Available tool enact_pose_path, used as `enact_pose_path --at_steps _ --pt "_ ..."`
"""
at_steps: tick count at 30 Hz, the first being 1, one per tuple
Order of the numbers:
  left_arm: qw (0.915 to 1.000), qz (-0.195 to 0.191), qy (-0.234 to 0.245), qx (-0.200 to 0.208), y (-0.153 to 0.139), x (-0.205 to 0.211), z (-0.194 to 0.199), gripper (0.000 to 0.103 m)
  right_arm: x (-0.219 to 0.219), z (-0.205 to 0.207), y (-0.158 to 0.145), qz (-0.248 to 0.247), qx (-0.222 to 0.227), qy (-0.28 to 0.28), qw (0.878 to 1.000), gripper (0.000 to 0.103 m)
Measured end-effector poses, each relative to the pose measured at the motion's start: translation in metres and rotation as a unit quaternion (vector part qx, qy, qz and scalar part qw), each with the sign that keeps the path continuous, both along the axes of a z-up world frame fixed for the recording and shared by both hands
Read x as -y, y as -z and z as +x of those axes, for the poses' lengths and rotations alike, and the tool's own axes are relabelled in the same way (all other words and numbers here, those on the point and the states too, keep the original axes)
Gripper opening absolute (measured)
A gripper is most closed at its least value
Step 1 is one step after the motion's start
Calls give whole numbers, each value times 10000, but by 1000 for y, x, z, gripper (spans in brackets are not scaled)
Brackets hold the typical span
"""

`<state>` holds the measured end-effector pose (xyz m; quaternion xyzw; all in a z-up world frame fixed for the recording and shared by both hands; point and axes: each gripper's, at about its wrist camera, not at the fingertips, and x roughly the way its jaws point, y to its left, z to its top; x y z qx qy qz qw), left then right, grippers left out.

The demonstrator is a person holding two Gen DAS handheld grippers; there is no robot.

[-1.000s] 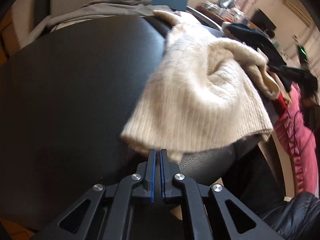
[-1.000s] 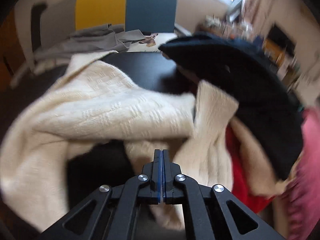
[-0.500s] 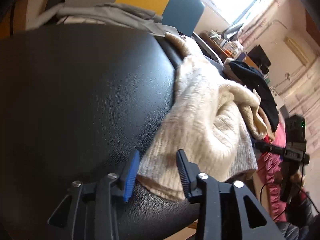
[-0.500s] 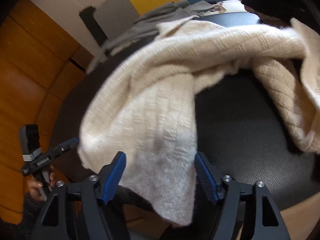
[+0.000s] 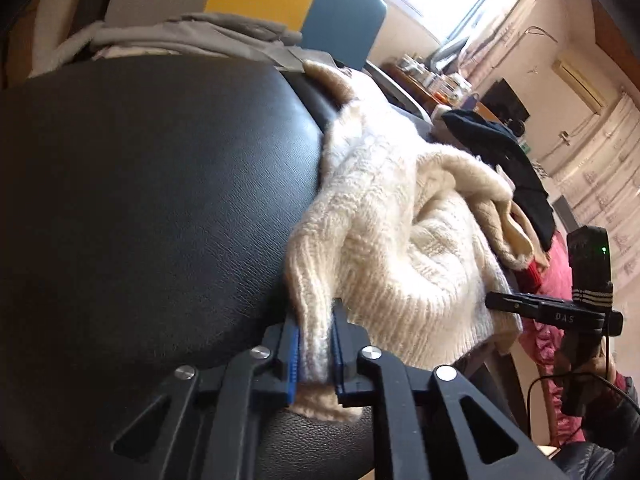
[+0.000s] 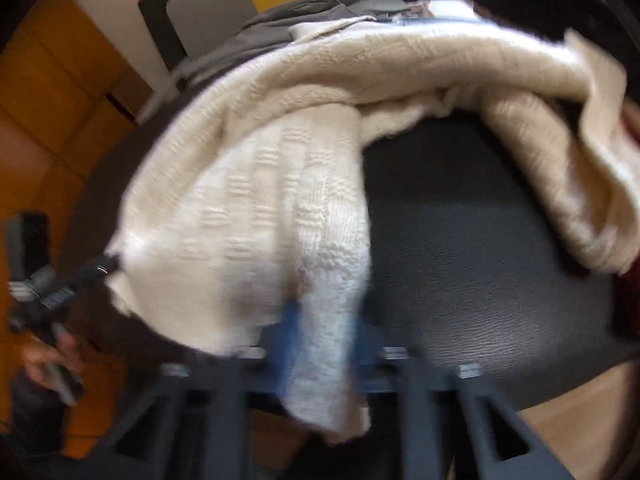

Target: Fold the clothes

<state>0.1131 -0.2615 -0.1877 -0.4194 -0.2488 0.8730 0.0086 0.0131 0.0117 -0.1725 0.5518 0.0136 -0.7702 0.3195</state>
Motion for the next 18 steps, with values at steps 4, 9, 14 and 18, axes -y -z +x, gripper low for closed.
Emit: enact_pose_path --at_steps 4,9,14,18 --pt "9982 -108 -295 -519 -35 10 26 10 8 5 -18 -129 -211 -207 9995 16" --pt "9920 -940 -17 -846 -84 -12 61 10 18 21 -54 -310 -584 -683 9955 15" --pt "9891 -1404 431 -127 -61 -45 83 10 10 46 -72 588 -1113 -1339 9830 15" --pt "9922 -1055 511 434 -23 -53 76 12 -30 30 -46 1329 -893 -989 9821 4"
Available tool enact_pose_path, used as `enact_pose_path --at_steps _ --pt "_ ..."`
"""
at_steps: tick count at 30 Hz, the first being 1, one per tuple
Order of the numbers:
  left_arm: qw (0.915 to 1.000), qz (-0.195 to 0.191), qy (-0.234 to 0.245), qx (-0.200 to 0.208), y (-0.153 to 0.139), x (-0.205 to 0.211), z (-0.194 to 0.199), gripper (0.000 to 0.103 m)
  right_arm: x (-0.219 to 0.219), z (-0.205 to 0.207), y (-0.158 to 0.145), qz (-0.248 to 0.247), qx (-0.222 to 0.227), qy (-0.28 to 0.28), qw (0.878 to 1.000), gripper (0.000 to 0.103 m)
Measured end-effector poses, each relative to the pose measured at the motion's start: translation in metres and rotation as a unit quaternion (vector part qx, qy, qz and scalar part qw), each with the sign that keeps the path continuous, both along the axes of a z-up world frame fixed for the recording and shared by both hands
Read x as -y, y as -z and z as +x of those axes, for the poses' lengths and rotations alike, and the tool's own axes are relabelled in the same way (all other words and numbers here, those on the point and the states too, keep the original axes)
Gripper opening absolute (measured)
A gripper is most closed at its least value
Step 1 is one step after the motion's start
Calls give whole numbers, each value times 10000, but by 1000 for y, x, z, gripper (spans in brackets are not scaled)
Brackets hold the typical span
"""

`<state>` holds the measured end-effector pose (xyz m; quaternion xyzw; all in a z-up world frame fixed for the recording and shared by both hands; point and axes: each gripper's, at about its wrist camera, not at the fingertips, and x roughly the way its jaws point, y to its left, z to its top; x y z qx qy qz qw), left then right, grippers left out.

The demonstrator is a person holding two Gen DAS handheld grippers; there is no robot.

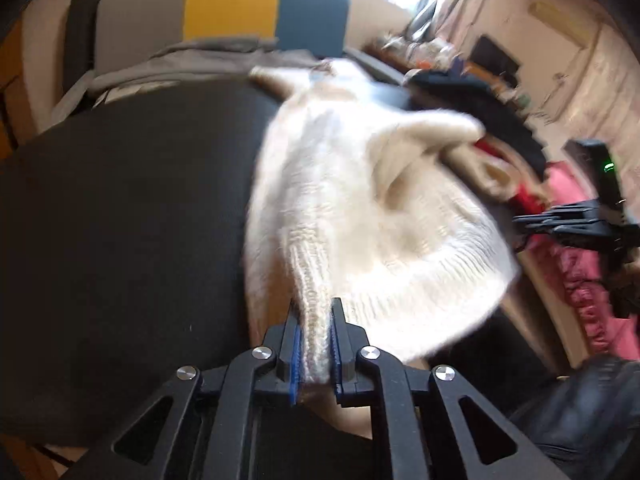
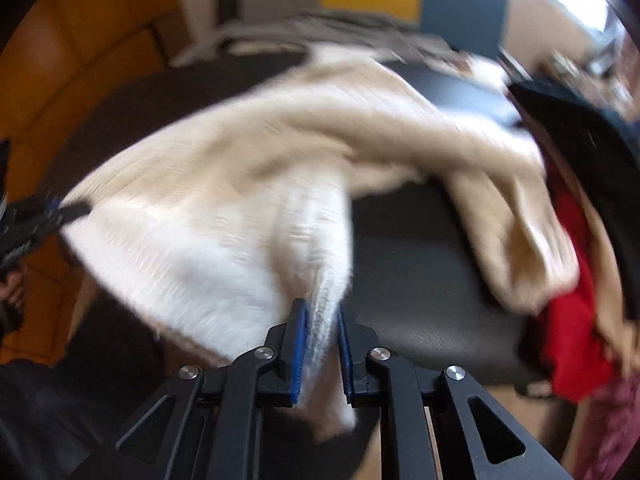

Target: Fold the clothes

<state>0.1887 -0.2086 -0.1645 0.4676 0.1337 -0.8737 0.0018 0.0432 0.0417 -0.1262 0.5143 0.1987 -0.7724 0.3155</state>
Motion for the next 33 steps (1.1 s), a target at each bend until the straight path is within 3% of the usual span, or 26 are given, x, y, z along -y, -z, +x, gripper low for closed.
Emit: enact_pose_path --at_steps 4,8,11,13,16,19,23,25,29,33 --pt "9985 491 -257 -3 3 14 -7 17 -28 -26 14 -263 501 687 9960 4" --pt "9926 797 -801 -439 -15 52 -9 19 -36 -50 4 -1217 878 1079 9828 6" --pt "9902 550 -1175 -516 -18 78 -26 19 -19 -60 -10 -1732 799 933 9772 10" --pt "9911 484 -1122 -531 -19 84 -46 19 8 -59 -17 -1800 669 664 9791 16" --pt "9934 526 -850 -565 -19 87 -79 19 58 -52 -17 -1581 467 163 9862 23" --pt "9975 377 -377 -474 -10 70 -123 19 104 -55 -1 -1325 563 -214 9894 24" --pt "9998 121 -130 73 22 54 -143 19 141 -65 34 -643 716 -437 9944 24" --pt "9997 78 -243 51 32 55 -133 19 140 -68 41 -471 654 -477 9956 23" --pt "9971 415 -632 16 36 59 -108 19 122 -73 44 -105 379 -438 9983 21" --pt "9957 391 -837 -66 31 50 -92 19 97 -87 44 -121 370 -163 9991 22"
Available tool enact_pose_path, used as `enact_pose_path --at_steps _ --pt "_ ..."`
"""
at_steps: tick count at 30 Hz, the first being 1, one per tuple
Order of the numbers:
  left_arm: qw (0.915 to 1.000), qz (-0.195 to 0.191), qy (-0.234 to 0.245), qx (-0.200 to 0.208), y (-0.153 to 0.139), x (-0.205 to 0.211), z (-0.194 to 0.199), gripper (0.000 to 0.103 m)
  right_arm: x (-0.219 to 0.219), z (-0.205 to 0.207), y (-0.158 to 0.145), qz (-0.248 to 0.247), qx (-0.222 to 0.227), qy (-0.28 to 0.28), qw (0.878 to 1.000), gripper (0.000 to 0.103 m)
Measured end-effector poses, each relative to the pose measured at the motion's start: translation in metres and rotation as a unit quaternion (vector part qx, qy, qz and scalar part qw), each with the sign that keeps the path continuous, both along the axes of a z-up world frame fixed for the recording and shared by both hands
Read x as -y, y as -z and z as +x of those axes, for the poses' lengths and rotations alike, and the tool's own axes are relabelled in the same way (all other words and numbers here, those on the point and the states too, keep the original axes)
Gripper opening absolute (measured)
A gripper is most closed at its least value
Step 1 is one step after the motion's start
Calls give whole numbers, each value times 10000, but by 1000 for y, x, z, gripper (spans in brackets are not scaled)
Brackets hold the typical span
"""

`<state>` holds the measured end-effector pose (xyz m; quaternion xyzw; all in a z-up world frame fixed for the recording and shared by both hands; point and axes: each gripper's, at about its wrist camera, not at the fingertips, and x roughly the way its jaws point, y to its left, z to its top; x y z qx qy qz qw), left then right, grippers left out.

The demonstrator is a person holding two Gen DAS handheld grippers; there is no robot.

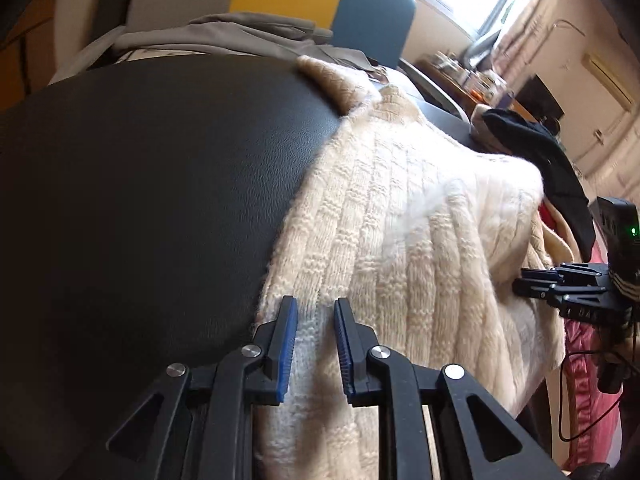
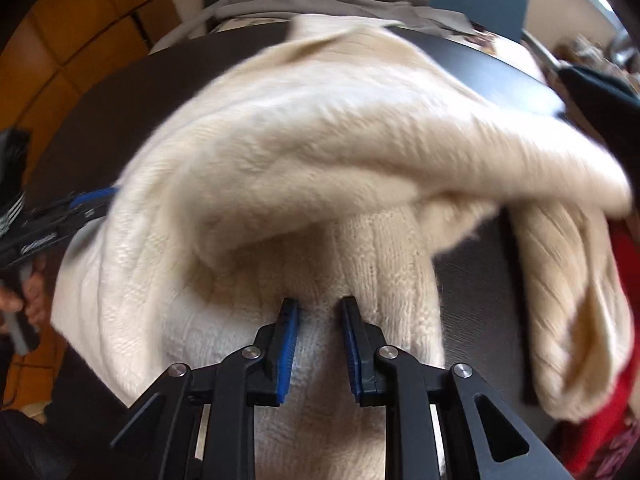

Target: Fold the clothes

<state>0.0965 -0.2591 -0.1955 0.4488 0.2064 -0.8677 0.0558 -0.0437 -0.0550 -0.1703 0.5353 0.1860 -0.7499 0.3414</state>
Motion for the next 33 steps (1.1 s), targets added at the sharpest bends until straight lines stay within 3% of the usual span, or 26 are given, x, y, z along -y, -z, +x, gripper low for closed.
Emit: enact_pose_path --at_steps 3,6,7,8,10,14,15,17,21,25,30,33 --pt "9998 -77 -141 -131 -9 -4 8 19 -11 -8 -10 -297 287 84 9991 25" --pt "9981 -47 -119 -609 -29 4 -1 20 -17 -19 -46 -958 249 42 9951 27" --pt "9971 -51 -79 -756 -35 5 -7 20 -15 -31 -59 -1350 336 104 9902 37" --pt "9963 -82 4 -857 -40 4 -15 21 -11 -44 -71 -1744 424 179 9836 60" --pt "9952 -198 175 -940 -44 -2 -40 21 4 -78 -85 -2428 571 335 9678 76" --pt "9958 -308 485 -706 -27 -16 -72 21 61 -168 -72 -3045 991 791 9440 76" --pt "9966 -320 492 -581 -19 -18 -72 21 75 -192 -61 -3096 1113 959 9394 75" --pt "9975 -325 502 -366 -4 -21 -73 21 102 -241 -36 -3186 1371 1319 9286 64" --pt "9977 -175 381 -540 2 -21 -67 21 146 -312 5 -2980 1756 1898 9189 61" --pt "9974 71 334 -630 6 -15 -64 21 157 -345 29 -3089 1892 2227 9051 54" --pt "9964 339 302 -709 8 -11 -62 21 175 -369 40 -3295 1872 2153 9000 50" --pt "9962 381 275 -732 8 -11 -58 21 185 -378 49 -3188 1950 2121 9030 16"
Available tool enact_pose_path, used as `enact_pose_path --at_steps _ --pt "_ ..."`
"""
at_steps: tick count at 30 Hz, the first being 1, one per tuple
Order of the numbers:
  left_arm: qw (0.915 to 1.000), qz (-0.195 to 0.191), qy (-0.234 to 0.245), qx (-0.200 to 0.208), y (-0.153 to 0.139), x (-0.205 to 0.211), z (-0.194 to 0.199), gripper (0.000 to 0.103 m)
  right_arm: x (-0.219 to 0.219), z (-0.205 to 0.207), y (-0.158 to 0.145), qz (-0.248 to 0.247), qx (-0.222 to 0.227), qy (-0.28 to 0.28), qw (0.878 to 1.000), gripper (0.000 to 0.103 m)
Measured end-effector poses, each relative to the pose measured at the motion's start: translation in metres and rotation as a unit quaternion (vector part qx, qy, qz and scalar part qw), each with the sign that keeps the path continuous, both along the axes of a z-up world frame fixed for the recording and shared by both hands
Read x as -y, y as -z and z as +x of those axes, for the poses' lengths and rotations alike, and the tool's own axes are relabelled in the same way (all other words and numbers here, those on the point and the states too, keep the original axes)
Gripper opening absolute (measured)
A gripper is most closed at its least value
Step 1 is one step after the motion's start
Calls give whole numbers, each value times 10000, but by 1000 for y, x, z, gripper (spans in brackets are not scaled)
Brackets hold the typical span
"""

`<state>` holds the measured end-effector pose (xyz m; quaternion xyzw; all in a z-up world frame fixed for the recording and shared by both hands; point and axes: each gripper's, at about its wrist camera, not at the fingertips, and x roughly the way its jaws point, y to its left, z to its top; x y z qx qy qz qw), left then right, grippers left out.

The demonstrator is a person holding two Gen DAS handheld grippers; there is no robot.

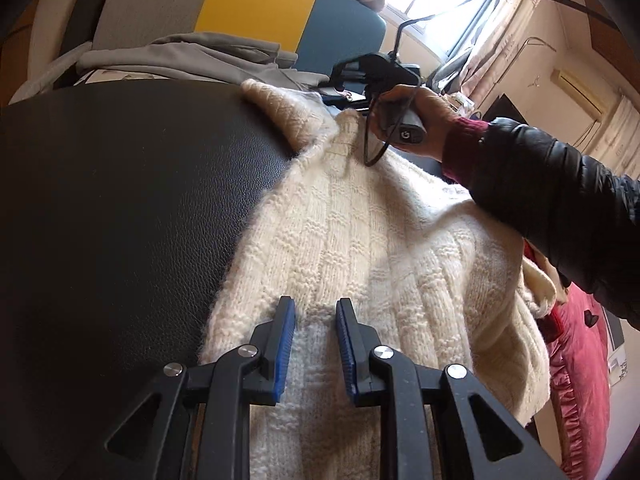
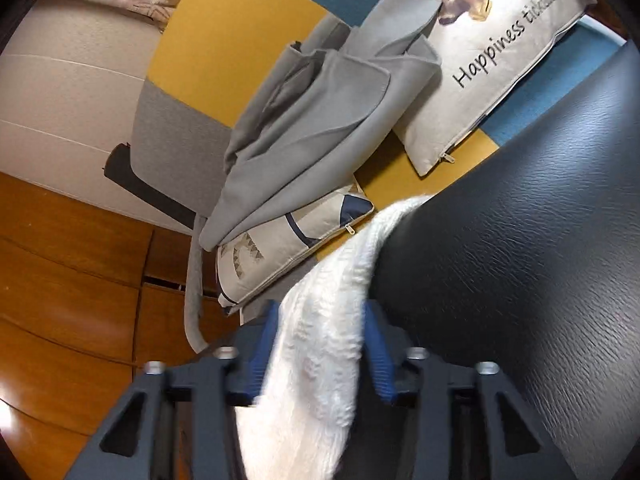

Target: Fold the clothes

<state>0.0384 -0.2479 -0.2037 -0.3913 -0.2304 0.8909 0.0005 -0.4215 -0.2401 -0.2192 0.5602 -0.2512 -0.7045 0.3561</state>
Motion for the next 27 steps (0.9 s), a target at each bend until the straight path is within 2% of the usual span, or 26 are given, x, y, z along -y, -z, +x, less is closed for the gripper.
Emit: enact_pose_path --at_steps 1,4,8,10,14,17,20,21,23,24,26,27 --pt "10000 1 -7 -5 0 0 1 21 4 0 2 15 27 -35 10000 7" --pt "10000 -14 -24 -9 1 -1 0 21 20 7 -3 -83 -86 -255 9996 7" --pt "9998 -20 -211 2 -7 3 5 21 52 44 -33 -487 -426 -843 9943 7" --pt "9990 71 -434 -73 -15 12 16 21 70 67 -49 -701 -575 -1208 9885 7" --pt "9946 138 -1021 -144 -29 41 46 24 117 140 -72 -621 -940 -2214 9687 7" --pt "9858 189 -1666 -129 -35 74 77 25 148 204 -69 -322 -1203 -2941 9476 7" --pt "9725 312 -2304 -144 -43 110 110 27 163 256 -59 -128 -1306 -3406 9310 10" --pt "9675 380 -2497 -152 -44 120 119 28 162 267 -56 -128 -1238 -3470 9296 12" --pt "9570 560 -2836 -224 -49 141 135 28 156 284 -52 -204 -1040 -3535 9294 22" --pt "9523 621 -2976 -264 -52 150 142 29 149 292 -52 -257 -953 -3557 9294 23" --pt "9486 631 -3086 -320 -59 164 148 33 130 307 -53 -334 -833 -3534 9312 23" --pt "9518 635 -2990 -255 -60 167 143 36 117 312 -54 -384 -826 -3486 9328 23"
